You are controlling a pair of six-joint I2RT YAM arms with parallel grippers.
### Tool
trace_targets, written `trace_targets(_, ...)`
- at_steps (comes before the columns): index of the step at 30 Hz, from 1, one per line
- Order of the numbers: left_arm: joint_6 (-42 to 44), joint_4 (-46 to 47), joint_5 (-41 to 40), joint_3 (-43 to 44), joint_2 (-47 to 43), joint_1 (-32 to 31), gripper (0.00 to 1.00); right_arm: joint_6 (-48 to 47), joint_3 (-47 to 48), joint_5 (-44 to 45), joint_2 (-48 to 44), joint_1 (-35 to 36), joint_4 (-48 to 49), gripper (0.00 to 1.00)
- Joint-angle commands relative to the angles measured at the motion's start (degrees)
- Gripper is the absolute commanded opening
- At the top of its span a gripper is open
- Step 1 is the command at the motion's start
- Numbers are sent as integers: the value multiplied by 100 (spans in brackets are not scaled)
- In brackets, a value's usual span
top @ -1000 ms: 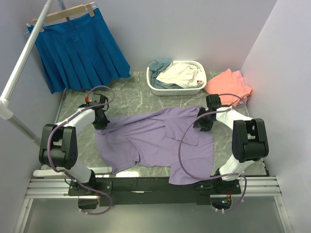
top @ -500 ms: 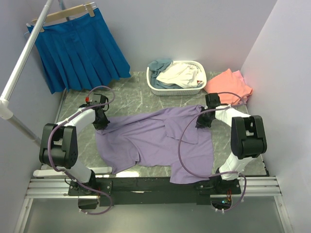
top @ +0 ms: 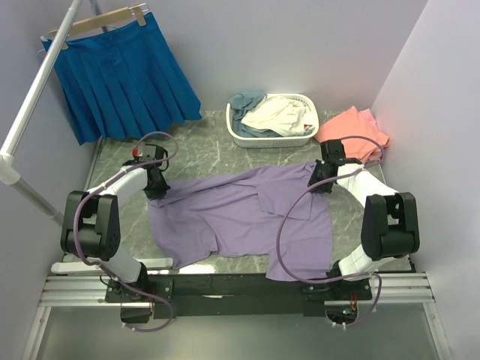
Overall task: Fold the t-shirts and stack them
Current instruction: Fold the tshirt
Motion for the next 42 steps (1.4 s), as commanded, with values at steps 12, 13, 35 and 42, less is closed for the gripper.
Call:
trace_targets(12,89,79,52,175,16,-29,4,-92,84,-276,207,4,36,7)
trace_targets(13,89,79,51,184,16,-29,4,-92,75,-268,215,4,45,0)
trace_targets(35,107,61,52,219,78,-47,6,-198,171,136,-162,21,-254,28)
trace_targets(42,107,79,78,193,104,-56,5,-198,136,-74,-233,30,-245,0)
